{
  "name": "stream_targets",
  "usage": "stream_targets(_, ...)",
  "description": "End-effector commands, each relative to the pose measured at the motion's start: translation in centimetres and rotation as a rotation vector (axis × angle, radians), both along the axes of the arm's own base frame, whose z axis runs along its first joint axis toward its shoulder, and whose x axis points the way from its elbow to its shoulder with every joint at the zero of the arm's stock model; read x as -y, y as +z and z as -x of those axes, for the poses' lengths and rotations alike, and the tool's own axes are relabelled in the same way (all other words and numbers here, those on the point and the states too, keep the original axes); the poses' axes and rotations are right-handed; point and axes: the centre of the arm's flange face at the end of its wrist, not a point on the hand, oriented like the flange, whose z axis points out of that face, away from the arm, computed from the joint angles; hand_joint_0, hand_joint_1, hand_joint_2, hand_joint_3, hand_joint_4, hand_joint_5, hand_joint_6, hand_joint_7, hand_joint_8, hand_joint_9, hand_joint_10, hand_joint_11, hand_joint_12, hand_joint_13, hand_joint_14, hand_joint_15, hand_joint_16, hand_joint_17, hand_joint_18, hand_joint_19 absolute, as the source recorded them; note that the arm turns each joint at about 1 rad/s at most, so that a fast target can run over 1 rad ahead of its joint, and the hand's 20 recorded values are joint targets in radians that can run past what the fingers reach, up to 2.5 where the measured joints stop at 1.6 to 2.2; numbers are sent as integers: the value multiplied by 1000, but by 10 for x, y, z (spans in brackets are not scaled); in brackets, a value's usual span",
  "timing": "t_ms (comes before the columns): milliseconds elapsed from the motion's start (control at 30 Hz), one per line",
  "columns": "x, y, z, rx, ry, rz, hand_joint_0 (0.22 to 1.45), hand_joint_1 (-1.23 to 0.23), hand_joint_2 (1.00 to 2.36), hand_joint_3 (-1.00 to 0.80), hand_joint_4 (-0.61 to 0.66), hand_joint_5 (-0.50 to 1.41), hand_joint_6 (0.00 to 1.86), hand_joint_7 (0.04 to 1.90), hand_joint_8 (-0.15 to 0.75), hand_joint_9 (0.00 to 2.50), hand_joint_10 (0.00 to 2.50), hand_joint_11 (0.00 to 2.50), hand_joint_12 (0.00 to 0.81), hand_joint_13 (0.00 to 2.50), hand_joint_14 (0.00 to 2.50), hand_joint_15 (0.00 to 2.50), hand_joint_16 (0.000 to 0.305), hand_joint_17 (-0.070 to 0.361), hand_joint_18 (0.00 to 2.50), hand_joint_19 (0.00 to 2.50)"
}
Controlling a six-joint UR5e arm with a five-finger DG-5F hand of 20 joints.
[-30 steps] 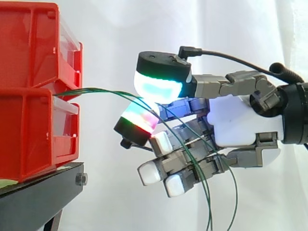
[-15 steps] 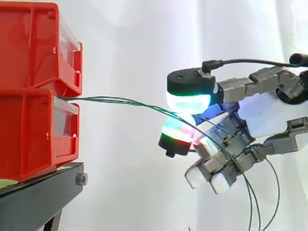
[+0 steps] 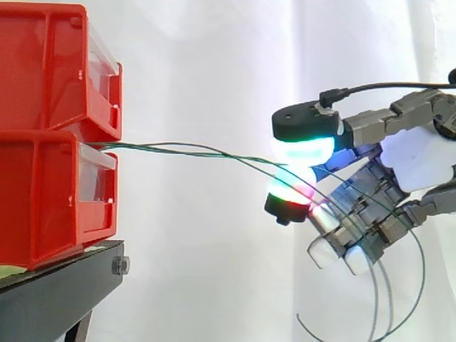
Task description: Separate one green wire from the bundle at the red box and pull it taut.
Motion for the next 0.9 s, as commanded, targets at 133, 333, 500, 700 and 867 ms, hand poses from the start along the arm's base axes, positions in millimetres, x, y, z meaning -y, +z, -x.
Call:
stream_targets(133,-5,10,7,-8,-2,-23,610,-724,1026,-120,39,-150,889,1192,275,627,14,315,373,834,16,395,55,125,819,548)
stream_targets(333,-7,10,8,-13,3,-21,610,-726,1026,-117,41,-148,887,1200,271,631,9,239,373,729,11,268,54,122,794,505)
stream_targets(500,-8,10,7,-14,14,-25,612,-734,1025,-116,37,-145,885,1203,265,604,2,49,347,591,3,70,51,114,695,385)
stream_targets(700,-9,9,9,-33,27,-29,614,-736,1025,-117,51,-143,881,1211,298,826,11,278,347,595,4,93,50,112,670,364)
stream_targets(867,-7,9,16,-60,14,-61,616,-732,1025,-126,52,-145,881,1220,289,897,20,496,354,700,9,219,49,110,684,409)
